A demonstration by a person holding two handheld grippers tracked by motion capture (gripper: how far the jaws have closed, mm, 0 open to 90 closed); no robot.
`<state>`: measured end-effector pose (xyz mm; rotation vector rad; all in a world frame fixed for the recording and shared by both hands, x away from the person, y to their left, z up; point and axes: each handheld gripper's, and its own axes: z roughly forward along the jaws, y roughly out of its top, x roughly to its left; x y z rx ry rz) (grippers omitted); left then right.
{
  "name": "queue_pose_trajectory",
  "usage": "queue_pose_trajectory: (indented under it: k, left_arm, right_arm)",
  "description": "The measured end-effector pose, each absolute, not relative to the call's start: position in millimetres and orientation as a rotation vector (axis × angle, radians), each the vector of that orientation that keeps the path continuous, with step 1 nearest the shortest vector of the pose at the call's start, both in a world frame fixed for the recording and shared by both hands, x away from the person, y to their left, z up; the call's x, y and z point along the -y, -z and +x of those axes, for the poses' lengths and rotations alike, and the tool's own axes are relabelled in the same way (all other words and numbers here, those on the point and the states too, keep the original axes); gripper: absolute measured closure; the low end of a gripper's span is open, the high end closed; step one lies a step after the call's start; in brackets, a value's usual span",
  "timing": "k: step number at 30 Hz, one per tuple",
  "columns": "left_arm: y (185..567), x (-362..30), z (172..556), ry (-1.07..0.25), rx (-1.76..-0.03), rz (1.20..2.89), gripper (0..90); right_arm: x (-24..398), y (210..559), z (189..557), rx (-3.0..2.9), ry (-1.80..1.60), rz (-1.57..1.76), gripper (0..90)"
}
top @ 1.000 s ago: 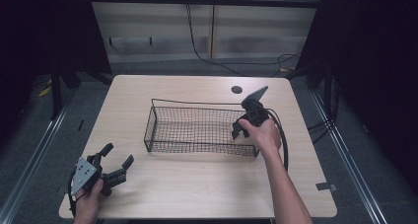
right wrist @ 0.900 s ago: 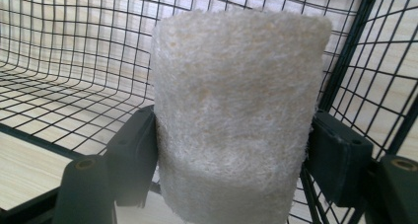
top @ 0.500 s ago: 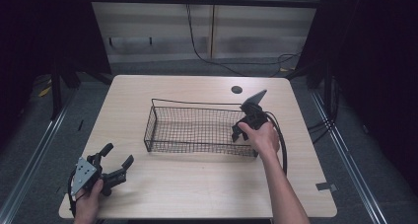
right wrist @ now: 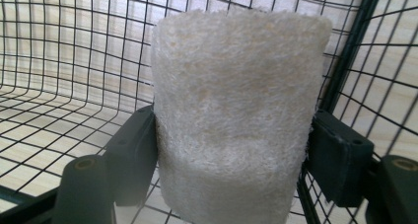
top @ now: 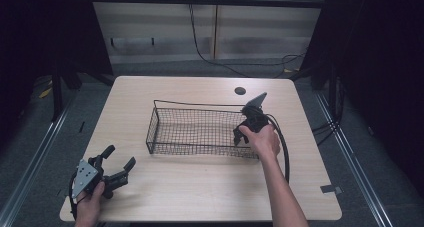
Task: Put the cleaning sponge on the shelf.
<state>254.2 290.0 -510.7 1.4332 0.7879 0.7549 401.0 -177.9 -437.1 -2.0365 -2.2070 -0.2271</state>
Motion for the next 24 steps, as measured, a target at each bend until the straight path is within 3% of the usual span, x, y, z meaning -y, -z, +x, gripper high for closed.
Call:
queue_pose_trajectory:
  k: [24]
  left_arm:
    - [510.7,-289.9,254.1,-0.755,-0.788,1.433,15.5]
  right_arm:
    - [179.0,432.7,400.6,2.211,0.248,-2.014,18.2]
